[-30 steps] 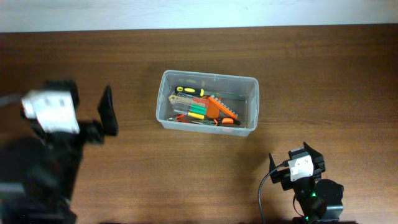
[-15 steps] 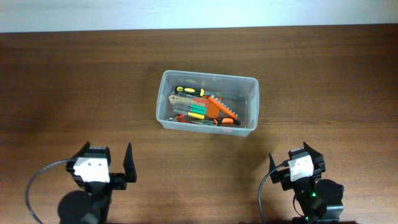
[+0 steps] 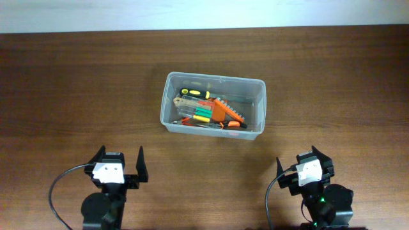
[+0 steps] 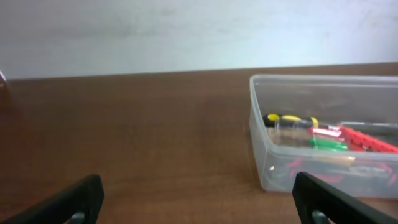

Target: Pack container

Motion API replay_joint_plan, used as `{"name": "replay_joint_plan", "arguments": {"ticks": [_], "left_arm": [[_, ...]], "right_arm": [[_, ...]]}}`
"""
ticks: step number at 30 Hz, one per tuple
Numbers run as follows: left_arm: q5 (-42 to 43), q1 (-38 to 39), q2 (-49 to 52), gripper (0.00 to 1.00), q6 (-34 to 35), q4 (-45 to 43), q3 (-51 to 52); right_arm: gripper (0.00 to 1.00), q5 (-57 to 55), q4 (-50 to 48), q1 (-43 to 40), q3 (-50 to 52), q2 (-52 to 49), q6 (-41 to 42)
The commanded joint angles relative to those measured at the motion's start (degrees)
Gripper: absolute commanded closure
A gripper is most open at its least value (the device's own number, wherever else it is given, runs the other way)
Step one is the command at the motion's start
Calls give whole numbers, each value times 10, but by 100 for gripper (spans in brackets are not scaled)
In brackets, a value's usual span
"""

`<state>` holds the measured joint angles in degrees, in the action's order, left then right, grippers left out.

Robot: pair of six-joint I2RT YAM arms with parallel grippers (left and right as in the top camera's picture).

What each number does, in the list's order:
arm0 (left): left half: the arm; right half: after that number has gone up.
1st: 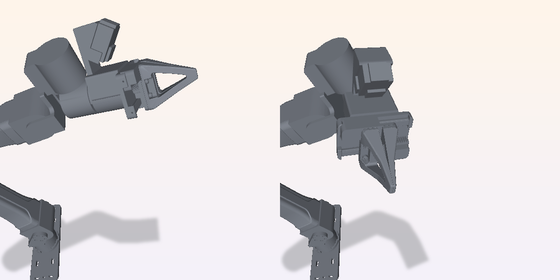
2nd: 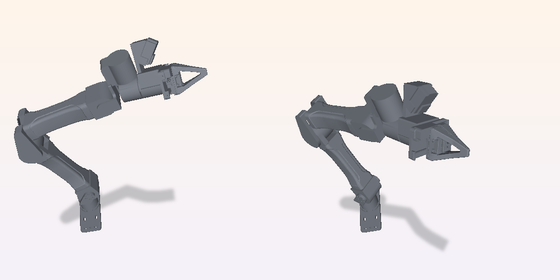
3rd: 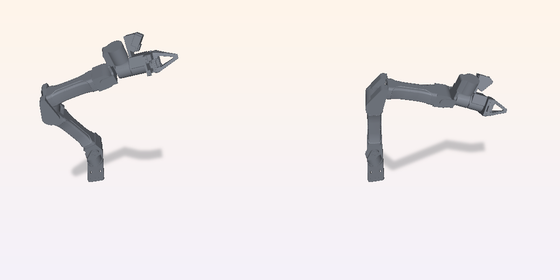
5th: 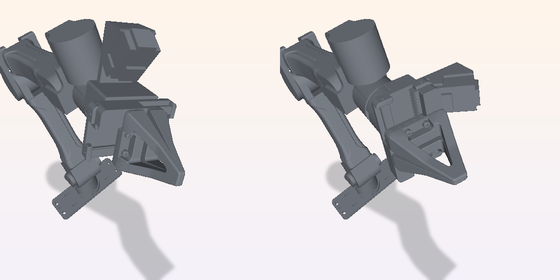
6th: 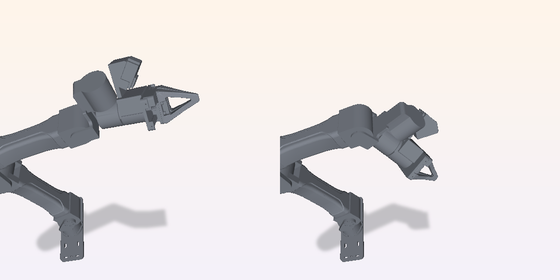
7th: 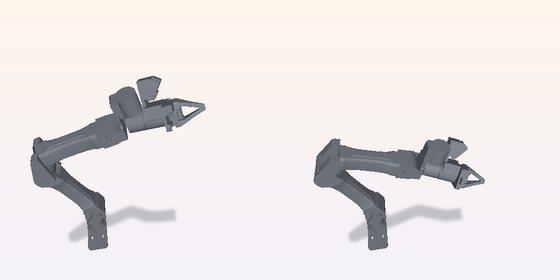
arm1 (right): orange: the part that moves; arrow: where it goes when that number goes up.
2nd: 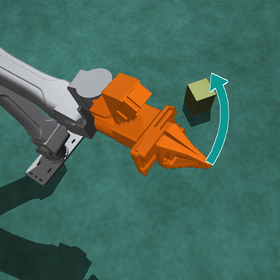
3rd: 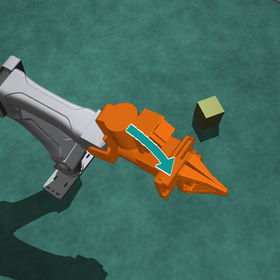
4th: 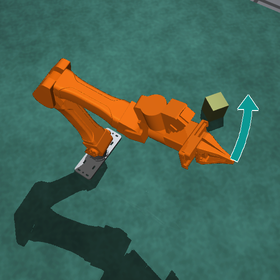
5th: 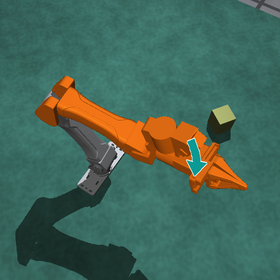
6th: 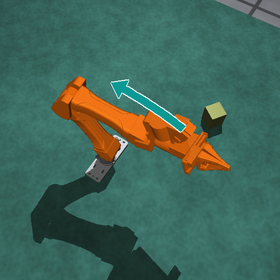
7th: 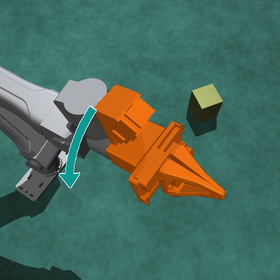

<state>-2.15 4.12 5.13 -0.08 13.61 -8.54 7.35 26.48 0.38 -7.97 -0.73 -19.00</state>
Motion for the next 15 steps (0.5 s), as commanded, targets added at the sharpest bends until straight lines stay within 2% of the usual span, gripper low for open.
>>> {"name": "replay_joint_plan", "arguments": {"ticks": [1, 15], "left_arm": [[-2, 2, -6, 1, 25, -17, 30], [-2, 2, -6, 1, 24, -31, 54]], "right_arm": [[1, -5, -2, -5, 4, 5, 7], [2, -5, -2, -5, 4, 5, 7]]}}
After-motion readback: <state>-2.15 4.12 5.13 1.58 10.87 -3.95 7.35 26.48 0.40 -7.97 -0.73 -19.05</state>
